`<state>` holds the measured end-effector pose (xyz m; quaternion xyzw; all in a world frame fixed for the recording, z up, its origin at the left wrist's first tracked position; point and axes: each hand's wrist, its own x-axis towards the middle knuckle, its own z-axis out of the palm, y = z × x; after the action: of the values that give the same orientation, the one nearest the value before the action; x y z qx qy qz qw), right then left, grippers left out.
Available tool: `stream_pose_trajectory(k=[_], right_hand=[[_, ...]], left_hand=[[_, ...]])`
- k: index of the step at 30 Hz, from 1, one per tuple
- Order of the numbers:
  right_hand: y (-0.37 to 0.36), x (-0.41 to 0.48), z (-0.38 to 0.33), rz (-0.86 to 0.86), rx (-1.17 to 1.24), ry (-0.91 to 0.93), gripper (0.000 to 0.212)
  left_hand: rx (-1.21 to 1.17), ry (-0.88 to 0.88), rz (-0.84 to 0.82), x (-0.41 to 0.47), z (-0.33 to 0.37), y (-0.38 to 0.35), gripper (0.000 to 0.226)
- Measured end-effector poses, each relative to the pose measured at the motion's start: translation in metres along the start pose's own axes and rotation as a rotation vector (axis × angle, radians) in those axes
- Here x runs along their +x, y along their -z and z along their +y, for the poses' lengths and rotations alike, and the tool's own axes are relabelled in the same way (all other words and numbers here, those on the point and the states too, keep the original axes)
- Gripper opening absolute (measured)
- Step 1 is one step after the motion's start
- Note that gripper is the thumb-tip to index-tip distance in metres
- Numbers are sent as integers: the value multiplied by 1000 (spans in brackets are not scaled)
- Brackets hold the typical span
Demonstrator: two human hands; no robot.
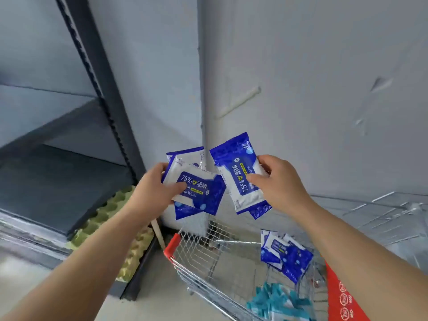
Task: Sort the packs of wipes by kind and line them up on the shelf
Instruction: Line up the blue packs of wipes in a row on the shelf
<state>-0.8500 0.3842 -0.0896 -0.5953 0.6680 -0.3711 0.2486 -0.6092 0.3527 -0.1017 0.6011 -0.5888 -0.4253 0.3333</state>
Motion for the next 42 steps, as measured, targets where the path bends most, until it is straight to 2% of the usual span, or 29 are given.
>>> stream_pose_trajectory(k=[2, 11, 17, 21, 24, 32, 37, 42], right_hand=[[-16, 4, -45, -25, -8, 61, 13], [-151, 25, -259, -91, 30, 350, 19], [-270, 35, -389, -103, 83, 423, 18], [-334, 50, -454, -110, 90, 431, 18], [-376, 72, -489, -108, 69, 430, 17], [-476, 165, -533, -88, -8, 362, 6], [-530, 235, -550, -102, -32, 310, 13], [-583, 282, -565, -153, -102, 222, 4]], left_hand=[[-12, -15, 67, -13, 6, 45, 33], [-81, -31, 342, -44, -13, 272, 29], [-70, -8, 449, -42, -47, 430, 33], [-107, 16, 486, -22, -69, 515, 44], [-186, 35, 511, 5, -88, 564, 50], [-269, 51, 477, 106, -135, 659, 47], [-243, 77, 409, 177, -155, 710, 46], [-324, 76, 341, 235, -180, 753, 49]])
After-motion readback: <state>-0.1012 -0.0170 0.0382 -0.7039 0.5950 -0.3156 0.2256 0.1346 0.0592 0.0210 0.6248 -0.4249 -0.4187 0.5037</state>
